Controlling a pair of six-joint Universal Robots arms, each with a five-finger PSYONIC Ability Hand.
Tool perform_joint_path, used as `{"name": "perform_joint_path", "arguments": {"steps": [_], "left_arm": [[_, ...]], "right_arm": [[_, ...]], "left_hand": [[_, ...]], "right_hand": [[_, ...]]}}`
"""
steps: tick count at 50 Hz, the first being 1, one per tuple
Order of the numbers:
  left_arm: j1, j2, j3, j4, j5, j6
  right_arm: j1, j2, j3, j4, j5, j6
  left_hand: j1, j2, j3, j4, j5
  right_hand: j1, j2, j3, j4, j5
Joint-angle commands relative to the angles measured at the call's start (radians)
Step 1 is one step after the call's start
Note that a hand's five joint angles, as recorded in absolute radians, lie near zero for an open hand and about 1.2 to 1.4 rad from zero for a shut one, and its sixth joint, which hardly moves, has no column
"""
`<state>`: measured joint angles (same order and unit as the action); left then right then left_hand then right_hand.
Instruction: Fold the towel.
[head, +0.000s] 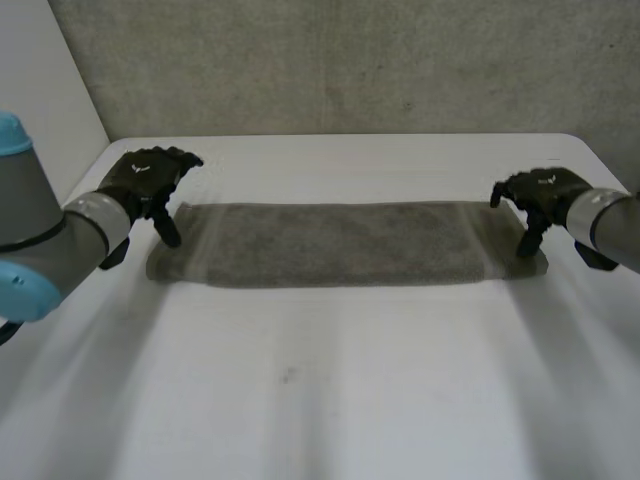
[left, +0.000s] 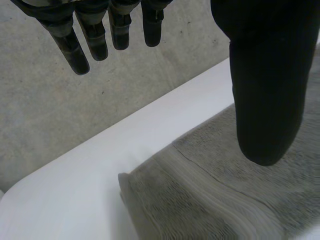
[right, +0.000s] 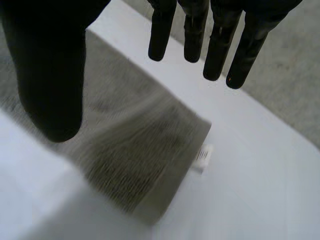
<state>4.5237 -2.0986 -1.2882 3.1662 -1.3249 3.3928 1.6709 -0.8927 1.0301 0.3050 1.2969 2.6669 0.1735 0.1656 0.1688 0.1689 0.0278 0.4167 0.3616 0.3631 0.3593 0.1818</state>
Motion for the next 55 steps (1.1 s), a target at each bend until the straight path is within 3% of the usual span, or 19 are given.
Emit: {"name": "perform_joint_path", "arguments": {"steps": [1,10,19,24,26,33,41,45,52,55], "left_arm": [[0.005,0.109,-0.189,0.092,0.0,0.0],[0.003,0.155,-0.269,0.098,0.0,0.0],[0.009,0.157,-0.276,0.098,0.0,-0.003],[0.012,0.157,-0.278,0.098,0.0,-0.017],[0.012,0.157,-0.278,0.098,0.0,-0.026],[0.012,0.158,-0.28,0.098,0.0,-0.029],[0.029,0.189,-0.306,0.1,0.0,-0.029],[0.043,0.195,-0.315,0.098,0.0,-0.029],[0.051,0.21,-0.326,0.1,0.0,-0.029],[0.055,0.212,-0.327,0.1,0.0,-0.029]], "right_arm": [[-0.034,-0.009,0.163,-0.144,-0.004,-0.001],[-0.06,0.046,0.235,-0.288,-0.005,-0.008],[-0.071,0.086,0.223,-0.331,-0.005,-0.016],[-0.074,0.101,0.22,-0.348,-0.005,-0.018],[-0.074,0.104,0.219,-0.362,-0.004,-0.019],[-0.117,0.081,0.222,-0.412,0.016,-0.019],[-0.306,0.041,0.185,-0.402,0.007,-0.059],[-0.414,0.047,0.128,-0.359,0.009,-0.166],[-0.427,0.038,0.038,-0.28,-0.011,-0.174],[-0.358,0.021,-0.008,-0.267,-0.011,-0.131]], "left_hand": [[0.001,0.009,0.006,0.006,-0.028],[0.001,0.009,0.006,0.006,-0.028],[0.001,0.009,0.006,0.006,-0.028],[0.001,0.009,0.006,0.006,-0.028],[0.001,0.009,0.006,0.006,-0.028],[0.001,0.009,0.006,0.006,-0.028],[0.001,0.009,0.006,0.006,-0.028],[0.001,0.009,0.006,0.006,-0.028],[0.001,0.009,0.006,0.006,-0.028],[0.001,0.009,0.006,0.006,-0.028]], "right_hand": [[0.091,0.146,0.145,0.148,0.151],[0.214,0.269,0.268,0.272,0.275],[0.402,0.457,0.456,0.46,0.463],[0.687,0.742,0.741,0.744,0.747],[0.978,1.033,1.032,1.035,1.038],[0.98,1.035,1.033,1.037,1.04],[0.98,1.035,1.033,1.037,1.04],[0.98,1.035,1.033,1.037,1.04],[0.98,1.035,1.033,1.037,1.04],[0.98,1.035,1.033,1.037,1.04]]}}
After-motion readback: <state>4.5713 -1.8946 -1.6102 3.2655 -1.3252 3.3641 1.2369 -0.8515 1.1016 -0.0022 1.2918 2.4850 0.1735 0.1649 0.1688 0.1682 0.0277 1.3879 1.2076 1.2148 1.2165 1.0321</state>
